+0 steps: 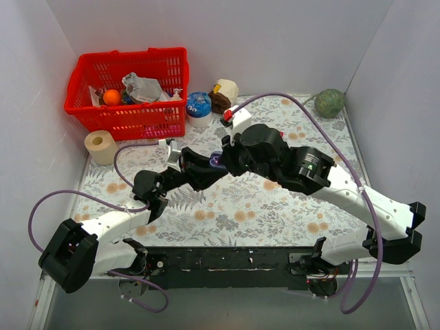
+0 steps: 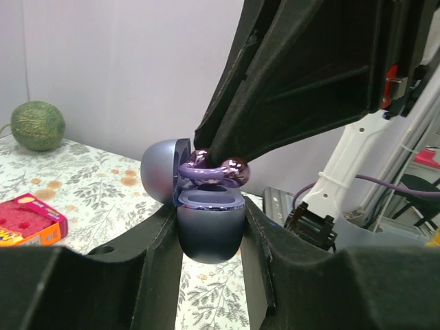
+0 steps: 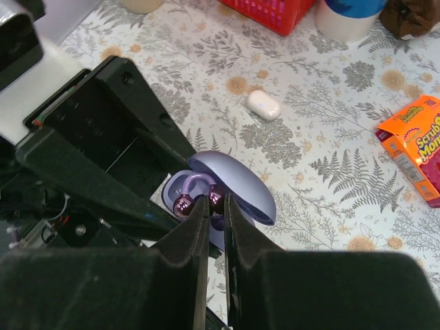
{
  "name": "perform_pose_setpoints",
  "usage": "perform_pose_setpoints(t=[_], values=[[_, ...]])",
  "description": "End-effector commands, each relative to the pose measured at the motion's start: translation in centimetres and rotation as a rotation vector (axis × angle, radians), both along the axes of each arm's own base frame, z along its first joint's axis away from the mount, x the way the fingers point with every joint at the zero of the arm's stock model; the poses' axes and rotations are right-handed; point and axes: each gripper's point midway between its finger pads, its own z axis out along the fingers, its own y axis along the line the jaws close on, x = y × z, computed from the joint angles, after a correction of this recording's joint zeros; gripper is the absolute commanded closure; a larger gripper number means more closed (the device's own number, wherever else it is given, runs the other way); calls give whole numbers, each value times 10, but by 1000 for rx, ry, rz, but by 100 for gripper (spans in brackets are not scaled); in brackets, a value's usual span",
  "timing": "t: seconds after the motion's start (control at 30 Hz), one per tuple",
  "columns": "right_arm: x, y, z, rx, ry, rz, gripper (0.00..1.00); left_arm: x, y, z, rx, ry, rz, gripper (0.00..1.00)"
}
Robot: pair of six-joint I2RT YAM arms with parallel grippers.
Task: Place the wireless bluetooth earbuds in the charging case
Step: Place the earbud in the charging case.
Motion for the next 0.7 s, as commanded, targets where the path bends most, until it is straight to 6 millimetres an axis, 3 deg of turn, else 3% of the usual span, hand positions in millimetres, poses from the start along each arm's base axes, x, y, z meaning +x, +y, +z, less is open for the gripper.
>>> perform_pose_setpoints(t=[0.0,0.2,0.5,0.67], values=[[-21,2,46,159,-109,164,99,-23,0,12,-36,-35,-106,100],[-44,-6,70,255,-189,297,99,-45,2,20,-86,-45,-226,100],[-57,-4,52,361,-159,361,99,-61,9,42,-176,-42,-319,100],[-51,-2,43,372,-145,338,99,-68,13,49,-205,-49,-345,100]])
